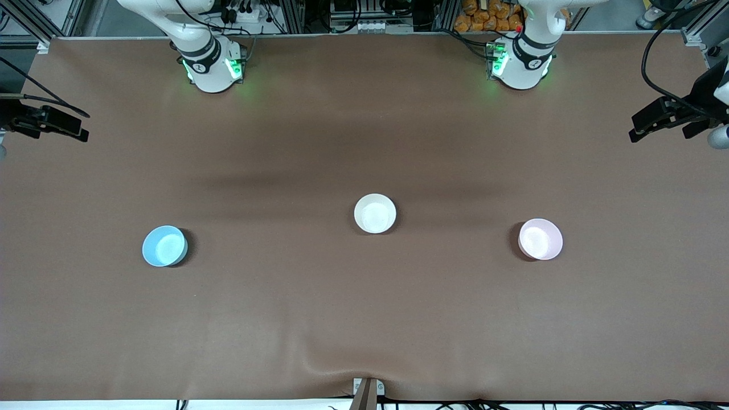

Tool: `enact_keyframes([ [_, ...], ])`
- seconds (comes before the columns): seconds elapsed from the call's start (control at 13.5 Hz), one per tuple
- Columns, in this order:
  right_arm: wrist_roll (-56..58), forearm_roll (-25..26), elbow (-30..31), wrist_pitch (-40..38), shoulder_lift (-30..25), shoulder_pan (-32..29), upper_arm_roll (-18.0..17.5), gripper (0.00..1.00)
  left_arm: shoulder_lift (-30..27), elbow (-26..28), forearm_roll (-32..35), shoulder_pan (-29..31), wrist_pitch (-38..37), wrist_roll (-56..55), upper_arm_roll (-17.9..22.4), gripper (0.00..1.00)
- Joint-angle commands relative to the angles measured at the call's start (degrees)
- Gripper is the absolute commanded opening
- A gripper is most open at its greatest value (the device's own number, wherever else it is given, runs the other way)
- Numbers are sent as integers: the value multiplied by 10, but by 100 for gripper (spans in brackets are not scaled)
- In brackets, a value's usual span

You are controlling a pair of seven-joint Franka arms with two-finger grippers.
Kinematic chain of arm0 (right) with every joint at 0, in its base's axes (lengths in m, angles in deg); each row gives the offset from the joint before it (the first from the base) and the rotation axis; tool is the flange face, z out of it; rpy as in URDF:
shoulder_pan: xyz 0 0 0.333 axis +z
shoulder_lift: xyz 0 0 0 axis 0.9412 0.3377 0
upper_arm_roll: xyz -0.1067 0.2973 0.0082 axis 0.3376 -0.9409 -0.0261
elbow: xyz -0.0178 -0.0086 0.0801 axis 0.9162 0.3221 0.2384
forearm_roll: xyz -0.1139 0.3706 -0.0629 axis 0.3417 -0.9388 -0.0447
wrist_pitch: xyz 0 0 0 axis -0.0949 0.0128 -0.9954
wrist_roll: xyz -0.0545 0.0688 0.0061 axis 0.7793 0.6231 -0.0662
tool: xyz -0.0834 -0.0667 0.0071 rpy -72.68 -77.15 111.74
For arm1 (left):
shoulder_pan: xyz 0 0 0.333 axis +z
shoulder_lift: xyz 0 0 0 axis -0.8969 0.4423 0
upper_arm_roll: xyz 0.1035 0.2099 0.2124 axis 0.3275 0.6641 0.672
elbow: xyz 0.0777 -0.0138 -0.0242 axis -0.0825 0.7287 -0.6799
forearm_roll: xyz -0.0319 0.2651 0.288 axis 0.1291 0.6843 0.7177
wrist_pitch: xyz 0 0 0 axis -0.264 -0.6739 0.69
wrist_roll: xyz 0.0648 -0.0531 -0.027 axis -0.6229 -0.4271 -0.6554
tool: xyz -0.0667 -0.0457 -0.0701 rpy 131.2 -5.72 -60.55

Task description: Stack pink and blue bowls on white bowl

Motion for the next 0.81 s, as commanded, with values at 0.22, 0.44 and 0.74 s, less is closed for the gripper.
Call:
enact_keyframes([
  [0.22, 0, -6, 5, 0, -9, -4, -1, 100, 1, 45, -9, 12, 55, 12, 0, 100],
  [0.44, 0, -6, 5, -2, -9, -4, -1, 100, 2, 74, -9, 13, 92, 12, 0, 100],
  [0.74, 0, -6, 5, -3, -9, -4, -1, 100, 44, 83, -9, 13, 134, 12, 0, 100],
])
